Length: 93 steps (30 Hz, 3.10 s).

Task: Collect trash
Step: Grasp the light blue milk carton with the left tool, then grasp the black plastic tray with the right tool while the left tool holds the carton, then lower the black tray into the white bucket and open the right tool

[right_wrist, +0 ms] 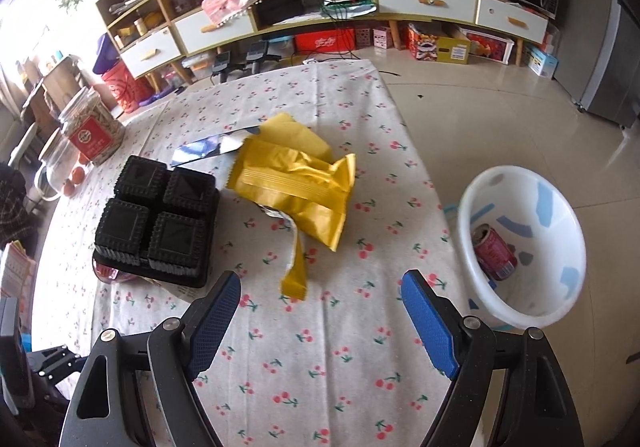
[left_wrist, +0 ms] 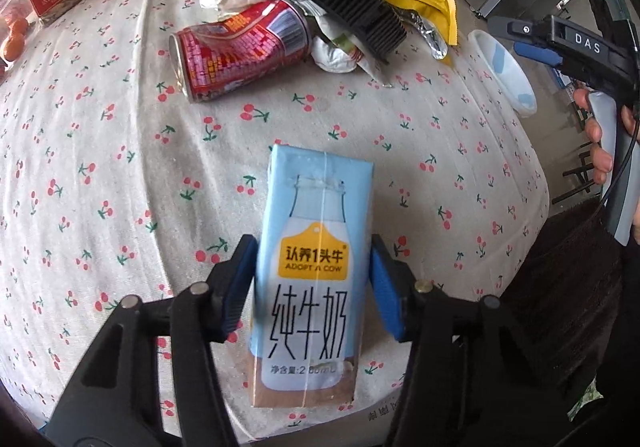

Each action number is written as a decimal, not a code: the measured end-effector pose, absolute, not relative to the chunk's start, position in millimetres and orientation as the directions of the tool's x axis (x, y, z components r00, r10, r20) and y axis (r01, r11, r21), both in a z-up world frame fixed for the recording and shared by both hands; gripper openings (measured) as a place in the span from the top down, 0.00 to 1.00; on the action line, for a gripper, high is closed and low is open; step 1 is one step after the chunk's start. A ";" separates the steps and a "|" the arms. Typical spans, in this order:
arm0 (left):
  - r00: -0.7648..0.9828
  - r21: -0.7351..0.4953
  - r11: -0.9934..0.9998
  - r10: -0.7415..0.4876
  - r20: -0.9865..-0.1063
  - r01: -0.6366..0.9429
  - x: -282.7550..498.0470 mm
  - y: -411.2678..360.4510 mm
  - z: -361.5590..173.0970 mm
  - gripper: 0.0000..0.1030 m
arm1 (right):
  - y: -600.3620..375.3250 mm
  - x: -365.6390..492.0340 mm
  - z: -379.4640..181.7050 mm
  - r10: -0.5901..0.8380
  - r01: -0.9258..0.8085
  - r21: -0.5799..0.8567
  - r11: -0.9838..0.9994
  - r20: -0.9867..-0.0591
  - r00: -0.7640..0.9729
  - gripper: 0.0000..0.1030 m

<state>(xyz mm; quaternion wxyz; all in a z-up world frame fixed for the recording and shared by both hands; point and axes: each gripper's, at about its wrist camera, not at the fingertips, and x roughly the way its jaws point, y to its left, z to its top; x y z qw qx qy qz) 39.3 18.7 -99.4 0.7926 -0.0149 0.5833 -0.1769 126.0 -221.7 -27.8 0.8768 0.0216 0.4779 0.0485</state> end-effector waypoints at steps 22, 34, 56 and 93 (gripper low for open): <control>0.466 -0.224 0.974 -0.189 -0.864 -0.020 49.5 109.9 -66.9 0.45 | -43.4 134.7 -34.5 0.196 -0.409 -0.054 0.911 -0.816 0.543 0.18; 0.482 -0.241 0.970 -0.201 -0.853 -0.022 49.8 113.7 -61.4 0.45 | -29.4 147.2 -41.1 0.124 -0.402 -0.158 0.902 -0.796 0.593 0.47; 0.517 -0.227 0.974 -0.192 -0.834 -0.004 51.7 94.7 -52.5 0.45 | -186.5 136.9 27.6 0.394 -0.223 0.330 0.917 -0.668 0.631 0.62; 0.477 -0.212 0.960 -0.276 -0.834 0.183 77.9 -9.5 -42.5 0.45 | -456.1 113.7 -14.6 0.066 0.391 0.417 0.821 -0.748 0.660 0.31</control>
